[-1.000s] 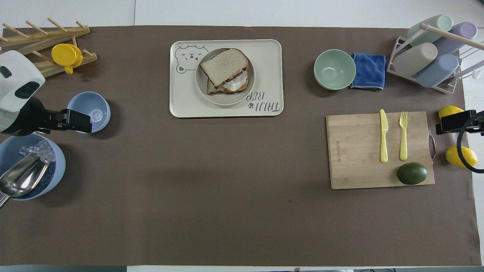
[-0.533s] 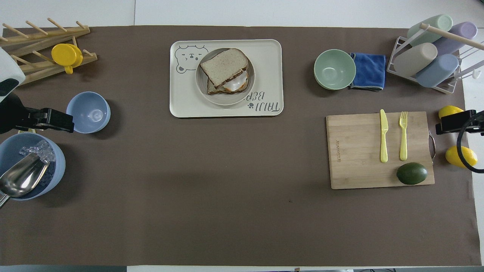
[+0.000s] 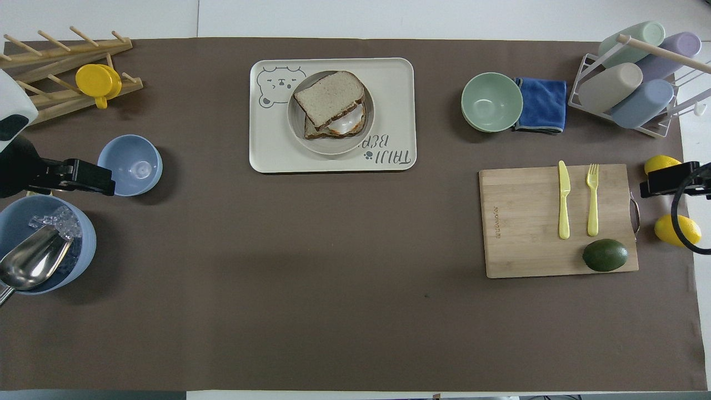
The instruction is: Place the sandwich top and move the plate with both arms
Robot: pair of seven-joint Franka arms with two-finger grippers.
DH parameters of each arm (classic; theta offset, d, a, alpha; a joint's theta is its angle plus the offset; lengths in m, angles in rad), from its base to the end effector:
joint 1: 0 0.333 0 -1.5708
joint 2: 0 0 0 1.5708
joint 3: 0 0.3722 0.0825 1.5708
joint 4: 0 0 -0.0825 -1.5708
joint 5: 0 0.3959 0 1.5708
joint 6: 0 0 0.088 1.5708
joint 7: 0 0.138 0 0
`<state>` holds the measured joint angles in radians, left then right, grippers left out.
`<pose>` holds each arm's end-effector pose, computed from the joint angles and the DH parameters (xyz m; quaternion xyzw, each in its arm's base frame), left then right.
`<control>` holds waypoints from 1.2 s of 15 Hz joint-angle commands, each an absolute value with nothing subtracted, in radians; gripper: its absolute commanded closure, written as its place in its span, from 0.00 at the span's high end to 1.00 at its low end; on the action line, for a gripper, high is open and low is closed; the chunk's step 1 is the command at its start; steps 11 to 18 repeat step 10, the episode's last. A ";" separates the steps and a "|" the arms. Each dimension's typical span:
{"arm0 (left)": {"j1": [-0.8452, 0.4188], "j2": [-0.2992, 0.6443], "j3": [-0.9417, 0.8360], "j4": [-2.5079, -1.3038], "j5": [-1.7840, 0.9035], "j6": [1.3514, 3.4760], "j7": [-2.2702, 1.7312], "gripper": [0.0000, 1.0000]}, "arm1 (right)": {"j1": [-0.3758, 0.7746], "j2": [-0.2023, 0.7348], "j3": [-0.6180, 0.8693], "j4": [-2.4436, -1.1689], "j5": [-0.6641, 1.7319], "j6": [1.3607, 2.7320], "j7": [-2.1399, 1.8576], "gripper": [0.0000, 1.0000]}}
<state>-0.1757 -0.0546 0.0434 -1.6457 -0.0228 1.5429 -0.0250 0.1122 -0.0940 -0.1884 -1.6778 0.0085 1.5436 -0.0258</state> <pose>0.5358 -0.0738 0.6415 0.9982 -0.0537 -0.0250 0.0106 0.5252 -0.0440 0.6463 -0.9994 0.0246 0.0202 0.0141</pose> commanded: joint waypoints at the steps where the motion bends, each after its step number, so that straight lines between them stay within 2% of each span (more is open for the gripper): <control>1: -0.161 -0.066 0.043 -1.657 -0.037 1.549 -0.029 1.00 | 0.110 -0.110 -0.187 -1.694 0.000 1.542 -0.038 1.00; 18: -0.158 -0.066 0.041 -1.657 -0.043 1.540 -0.026 1.00 | 0.112 -0.110 -0.186 -1.694 0.000 1.542 -0.038 1.00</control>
